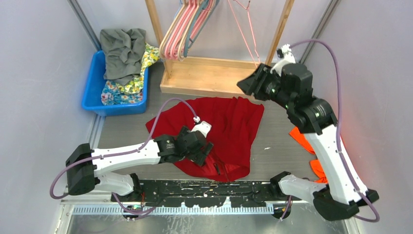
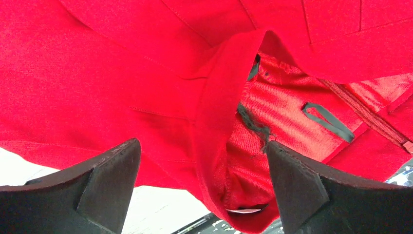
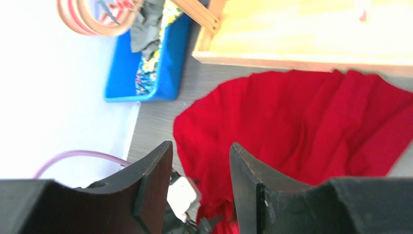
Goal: Place the skirt on the hanger
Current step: Pick up the hanger from the clothesline, then hang the skirt on the hanger.
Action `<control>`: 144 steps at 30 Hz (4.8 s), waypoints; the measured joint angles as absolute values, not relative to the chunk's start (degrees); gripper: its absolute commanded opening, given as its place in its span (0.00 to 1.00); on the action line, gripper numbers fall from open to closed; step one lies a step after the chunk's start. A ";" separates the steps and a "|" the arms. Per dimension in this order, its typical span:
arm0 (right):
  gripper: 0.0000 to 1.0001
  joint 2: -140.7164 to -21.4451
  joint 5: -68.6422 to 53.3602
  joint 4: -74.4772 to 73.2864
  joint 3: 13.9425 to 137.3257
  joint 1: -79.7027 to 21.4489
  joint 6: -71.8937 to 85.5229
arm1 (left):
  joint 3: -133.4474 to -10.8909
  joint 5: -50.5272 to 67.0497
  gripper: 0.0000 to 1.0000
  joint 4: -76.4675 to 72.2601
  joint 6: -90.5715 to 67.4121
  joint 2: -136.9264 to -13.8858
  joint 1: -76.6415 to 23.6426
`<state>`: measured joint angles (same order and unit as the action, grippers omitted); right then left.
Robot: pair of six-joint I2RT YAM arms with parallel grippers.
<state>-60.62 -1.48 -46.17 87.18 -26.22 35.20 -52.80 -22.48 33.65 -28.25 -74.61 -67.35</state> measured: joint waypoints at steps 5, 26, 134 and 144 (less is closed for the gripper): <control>0.51 -71.61 -4.89 -41.25 97.27 -26.33 35.27 | -51.46 -22.44 0.99 33.32 -29.30 -72.84 -67.13; 0.51 -106.87 -7.90 -13.34 122.08 -27.99 42.65 | -51.13 -24.64 0.98 39.94 -33.82 -56.99 -67.09; 0.01 -51.00 -41.36 -41.30 67.51 -23.14 42.85 | -48.10 -20.03 0.96 41.74 -36.03 -58.30 -67.05; 0.01 -28.14 -44.51 -55.07 62.02 -23.14 42.74 | -46.72 -16.25 0.79 35.73 -36.23 -65.67 -67.05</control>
